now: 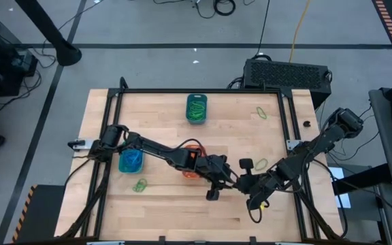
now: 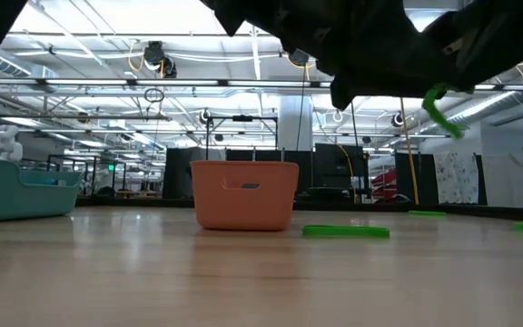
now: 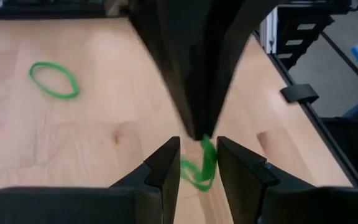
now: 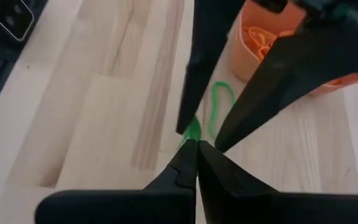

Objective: Sort rubber bands into baskets
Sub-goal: Put the green rubber band into the blue bin

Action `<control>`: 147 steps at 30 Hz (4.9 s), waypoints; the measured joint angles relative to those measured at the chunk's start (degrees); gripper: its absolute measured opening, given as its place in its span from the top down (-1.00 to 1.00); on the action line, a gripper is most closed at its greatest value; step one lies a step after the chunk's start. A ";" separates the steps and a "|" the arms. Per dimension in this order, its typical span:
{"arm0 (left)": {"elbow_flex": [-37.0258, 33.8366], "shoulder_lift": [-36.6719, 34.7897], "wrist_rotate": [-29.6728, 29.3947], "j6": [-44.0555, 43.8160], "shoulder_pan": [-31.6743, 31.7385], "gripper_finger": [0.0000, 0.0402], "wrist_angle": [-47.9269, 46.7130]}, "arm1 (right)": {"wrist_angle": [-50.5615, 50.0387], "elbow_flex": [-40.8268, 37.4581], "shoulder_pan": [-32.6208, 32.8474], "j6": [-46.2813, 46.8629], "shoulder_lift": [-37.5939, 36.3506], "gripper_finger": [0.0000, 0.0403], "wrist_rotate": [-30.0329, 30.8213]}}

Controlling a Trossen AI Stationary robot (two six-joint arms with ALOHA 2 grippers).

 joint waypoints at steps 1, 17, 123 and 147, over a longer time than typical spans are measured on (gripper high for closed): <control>0.00 0.00 -0.05 -0.02 0.09 0.44 -0.21 | 0.06 0.10 0.00 -0.02 0.00 1.00 0.00; 0.00 0.02 -0.33 1.55 0.24 0.66 -2.36 | -0.40 0.17 0.00 -0.44 -0.04 1.00 2.40; -40.13 -42.94 -8.69 -14.52 -10.94 0.16 -46.28 | 45.92 -10.45 -38.36 -35.19 0.00 0.54 -11.10; -42.42 -28.50 -4.77 -11.52 -13.07 0.24 -44.51 | 42.69 -10.45 -39.08 -36.06 0.00 0.54 -11.04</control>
